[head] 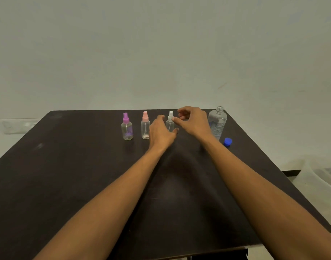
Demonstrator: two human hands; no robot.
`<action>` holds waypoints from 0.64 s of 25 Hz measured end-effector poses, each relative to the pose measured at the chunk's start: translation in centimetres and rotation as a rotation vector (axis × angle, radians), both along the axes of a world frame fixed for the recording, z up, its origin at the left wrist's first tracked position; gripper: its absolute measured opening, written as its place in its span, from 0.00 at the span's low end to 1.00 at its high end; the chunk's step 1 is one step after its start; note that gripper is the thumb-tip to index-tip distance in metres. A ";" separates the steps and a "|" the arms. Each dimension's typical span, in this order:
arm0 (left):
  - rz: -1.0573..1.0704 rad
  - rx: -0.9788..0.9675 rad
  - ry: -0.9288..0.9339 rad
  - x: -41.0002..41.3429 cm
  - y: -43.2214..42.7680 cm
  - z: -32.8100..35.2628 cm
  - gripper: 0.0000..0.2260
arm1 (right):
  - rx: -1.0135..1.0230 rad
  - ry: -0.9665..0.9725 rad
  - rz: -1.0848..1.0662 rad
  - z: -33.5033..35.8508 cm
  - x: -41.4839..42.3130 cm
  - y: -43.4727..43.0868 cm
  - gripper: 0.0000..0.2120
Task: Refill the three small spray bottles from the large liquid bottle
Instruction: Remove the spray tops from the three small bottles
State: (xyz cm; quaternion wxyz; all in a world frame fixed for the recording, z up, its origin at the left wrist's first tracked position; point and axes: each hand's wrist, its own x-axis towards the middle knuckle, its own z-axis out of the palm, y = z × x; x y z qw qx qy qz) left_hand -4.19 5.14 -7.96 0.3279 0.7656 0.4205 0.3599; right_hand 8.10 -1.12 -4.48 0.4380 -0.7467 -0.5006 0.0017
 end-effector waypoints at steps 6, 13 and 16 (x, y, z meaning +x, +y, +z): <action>0.032 -0.028 -0.064 1.4 2.2 -1.7 0.18 | -0.069 -0.071 0.051 -0.7 0.5 3.9 0.19; 0.010 0.017 -0.146 -0.1 0.5 -1.0 0.15 | -0.100 -0.148 0.090 1.2 0.2 2.6 0.10; -0.033 0.026 -0.212 -2.2 -1.8 0.3 0.17 | -0.131 -0.144 0.147 3.8 -0.7 -0.1 0.10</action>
